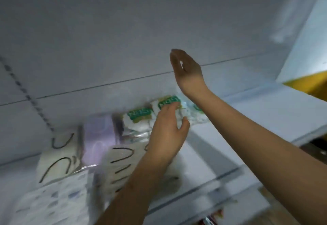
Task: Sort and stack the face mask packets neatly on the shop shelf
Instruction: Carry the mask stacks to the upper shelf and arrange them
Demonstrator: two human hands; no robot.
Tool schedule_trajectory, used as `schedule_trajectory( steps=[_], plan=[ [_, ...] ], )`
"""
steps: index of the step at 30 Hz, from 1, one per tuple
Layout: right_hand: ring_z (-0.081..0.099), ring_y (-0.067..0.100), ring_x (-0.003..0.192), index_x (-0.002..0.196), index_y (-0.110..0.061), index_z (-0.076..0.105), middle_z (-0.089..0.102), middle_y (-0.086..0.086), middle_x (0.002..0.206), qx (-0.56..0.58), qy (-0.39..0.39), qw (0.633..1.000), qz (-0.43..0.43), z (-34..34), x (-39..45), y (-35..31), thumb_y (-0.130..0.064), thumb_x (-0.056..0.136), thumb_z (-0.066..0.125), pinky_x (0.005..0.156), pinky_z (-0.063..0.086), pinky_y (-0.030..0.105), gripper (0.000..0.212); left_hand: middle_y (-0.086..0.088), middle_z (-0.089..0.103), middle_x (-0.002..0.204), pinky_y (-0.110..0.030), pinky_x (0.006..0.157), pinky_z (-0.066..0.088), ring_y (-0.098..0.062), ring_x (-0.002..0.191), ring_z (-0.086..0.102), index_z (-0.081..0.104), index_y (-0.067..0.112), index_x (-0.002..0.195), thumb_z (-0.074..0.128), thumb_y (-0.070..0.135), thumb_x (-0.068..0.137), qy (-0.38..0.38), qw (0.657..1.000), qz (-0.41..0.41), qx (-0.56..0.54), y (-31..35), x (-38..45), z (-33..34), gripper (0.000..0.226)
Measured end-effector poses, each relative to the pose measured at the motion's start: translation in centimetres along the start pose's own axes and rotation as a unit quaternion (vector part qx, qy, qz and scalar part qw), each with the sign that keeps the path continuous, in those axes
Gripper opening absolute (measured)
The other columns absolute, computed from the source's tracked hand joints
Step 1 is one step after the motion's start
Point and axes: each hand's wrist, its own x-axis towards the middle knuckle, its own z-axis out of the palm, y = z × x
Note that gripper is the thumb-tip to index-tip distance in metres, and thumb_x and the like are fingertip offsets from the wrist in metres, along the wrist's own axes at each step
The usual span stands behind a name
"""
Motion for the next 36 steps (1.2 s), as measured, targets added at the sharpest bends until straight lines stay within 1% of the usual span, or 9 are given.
schedule_trajectory(
  steps=[7, 10, 13, 18, 23, 26, 30, 33, 36],
  plan=[
    [0.056, 0.011, 0.11, 0.126, -0.01, 0.06, 0.064, 0.001, 0.121, -0.083, 0.188, 0.974, 0.099, -20.1, -7.7, 13.7, -0.034, 0.106, 0.038, 0.091, 0.04, 0.017, 0.038, 0.013, 0.057, 0.119, -0.021, 0.092, 0.05, -0.001, 0.108, 0.057, 0.059, 0.023, 0.129, 0.054, 0.026, 0.096, -0.29, 0.934, 0.14, -0.155, 7.8, -8.1, 20.4, 0.034],
    [0.054, 0.008, 0.099, 0.116, -0.01, 0.062, 0.061, -0.001, 0.109, -0.086, 0.291, 0.938, 0.17, -25.9, -12.5, 20.2, -0.028, 0.106, 0.037, 0.082, 0.037, 0.009, 0.032, 0.014, 0.057, 0.12, -0.025, 0.091, 0.054, -0.001, 0.108, 0.059, 0.059, 0.025, 0.13, 0.057, 0.028, 0.099, -0.402, 0.901, 0.078, -0.146, 7.3, -11.8, 28.4, 0.031],
    [0.051, 0.01, 0.091, 0.109, -0.012, 0.056, 0.056, 0.003, 0.108, -0.083, 0.33, 0.897, 0.282, -29.6, -18.1, 26.9, -0.021, 0.105, 0.035, 0.072, 0.036, 0.014, 0.023, 0.01, 0.056, 0.117, -0.022, 0.094, 0.05, -0.008, 0.111, 0.06, 0.06, 0.019, 0.128, 0.06, 0.02, 0.098, -0.416, 0.901, -0.06, -0.107, 4.8, -13.7, 34.1, 0.031],
    [0.049, 0.001, 0.074, 0.117, -0.013, 0.054, 0.053, 0.0, 0.107, -0.082, 0.221, 0.855, 0.462, -28.3, -28.2, 37.2, -0.019, 0.1, 0.042, 0.063, 0.04, 0.014, 0.022, -0.001, 0.061, 0.113, -0.025, 0.082, 0.042, -0.021, 0.107, 0.06, 0.061, 0.008, 0.122, 0.062, 0.02, 0.093, -0.268, 0.906, -0.327, 0.005, -2.3, -13.9, 39.6, 0.031],
    [0.06, 0.023, 0.104, 0.133, -0.012, 0.052, 0.055, 0.009, 0.128, -0.084, -0.012, 0.89, 0.448, -21.9, -33.6, 42.9, -0.017, 0.097, 0.049, 0.086, 0.05, 0.035, 0.036, -0.019, 0.051, 0.13, -0.039, 0.088, 0.048, -0.038, 0.114, 0.056, 0.053, 0.002, 0.127, 0.068, 0.037, 0.089, -0.141, 0.87, -0.46, 0.112, -10.4, -12.5, 43.1, 0.054],
    [0.059, 0.025, 0.114, 0.139, -0.015, 0.049, 0.051, 0.01, 0.138, -0.087, -0.12, 0.901, 0.407, -17.6, -35.0, 45.0, -0.021, 0.098, 0.051, 0.093, 0.048, 0.035, 0.042, -0.026, 0.039, 0.141, -0.04, 0.092, 0.042, -0.044, 0.124, 0.042, 0.043, 0.0, 0.136, 0.063, 0.053, 0.089, -0.171, 0.874, -0.368, 0.267, -13.4, -11.7, 45.2, 0.075],
    [0.057, 0.021, 0.118, 0.143, -0.016, 0.045, 0.051, 0.007, 0.139, -0.063, -0.188, 0.909, 0.368, -12.3, -35.5, 47.3, -0.03, 0.1, 0.052, 0.092, 0.044, 0.028, 0.046, -0.02, 0.019, 0.159, -0.052, 0.111, 0.031, -0.043, 0.143, 0.021, 0.028, 0.015, 0.154, 0.059, 0.065, 0.086, -0.198, 0.881, -0.314, 0.293, -16.5, -11.5, 47.3, 0.09],
    [0.056, 0.02, 0.12, 0.144, -0.014, 0.045, 0.055, 0.007, 0.135, -0.016, -0.199, 0.905, 0.377, -8.8, -34.9, 48.0, -0.036, 0.099, 0.053, 0.099, 0.045, 0.031, 0.05, -0.014, 0.027, 0.159, -0.053, 0.116, 0.024, -0.039, 0.146, 0.02, 0.034, 0.025, 0.152, 0.048, 0.069, 0.087, -0.187, 0.899, -0.243, 0.312, -17.8, -13.3, 47.9, 0.08],
    [0.056, 0.024, 0.117, 0.143, -0.01, 0.041, 0.058, 0.008, 0.131, -0.026, -0.197, 0.903, 0.38, -6.2, -33.8, 48.3, -0.037, 0.095, 0.06, 0.092, 0.046, 0.033, 0.058, -0.003, 0.044, 0.151, -0.047, 0.114, 0.027, -0.031, 0.142, 0.032, 0.047, 0.029, 0.144, 0.035, 0.053, 0.096, -0.203, 0.941, -0.109, 0.247, -18.4, -15.5, 46.9, 0.055]
  ],
)
